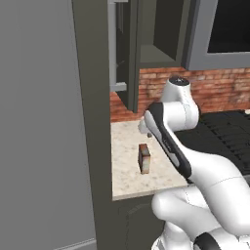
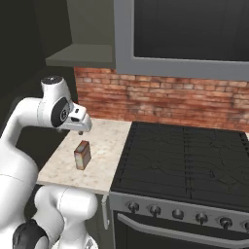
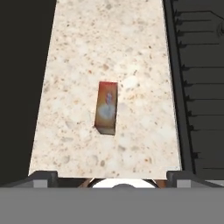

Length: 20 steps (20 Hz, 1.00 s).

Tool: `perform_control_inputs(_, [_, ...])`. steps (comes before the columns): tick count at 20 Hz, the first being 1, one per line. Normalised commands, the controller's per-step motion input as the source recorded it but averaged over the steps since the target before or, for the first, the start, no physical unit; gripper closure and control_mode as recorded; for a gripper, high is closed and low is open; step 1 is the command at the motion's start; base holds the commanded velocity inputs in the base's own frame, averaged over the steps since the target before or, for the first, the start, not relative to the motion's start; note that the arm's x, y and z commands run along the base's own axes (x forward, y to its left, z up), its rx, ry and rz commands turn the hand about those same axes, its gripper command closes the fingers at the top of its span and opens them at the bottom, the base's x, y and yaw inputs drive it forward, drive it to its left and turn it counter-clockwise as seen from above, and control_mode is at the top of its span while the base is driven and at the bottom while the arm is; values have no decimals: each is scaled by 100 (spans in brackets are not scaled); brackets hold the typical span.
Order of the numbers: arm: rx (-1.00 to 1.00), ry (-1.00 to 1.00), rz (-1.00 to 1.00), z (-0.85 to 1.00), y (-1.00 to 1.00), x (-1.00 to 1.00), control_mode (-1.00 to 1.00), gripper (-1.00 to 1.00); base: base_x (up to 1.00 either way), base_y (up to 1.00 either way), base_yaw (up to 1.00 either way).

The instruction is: Pick the boxed food from the counter and place it in the cabinet. Then close the cabinet.

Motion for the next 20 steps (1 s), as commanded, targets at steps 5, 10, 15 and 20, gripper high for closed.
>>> perform_control_inputs(5, [0, -17, 0, -54, 13, -42, -100, -100, 0, 0, 0])
perform_control_inputs(10, [0, -10, 0, -44, 2, -21, -100, -100, 0, 0, 0])
perform_control_inputs(15, [0, -10, 0, -35, 2, 0, -100, -100, 0, 0, 0])
perform_control_inputs(20, [0, -13, 0, -26, 9, 0, -100, -100, 0, 0, 0])
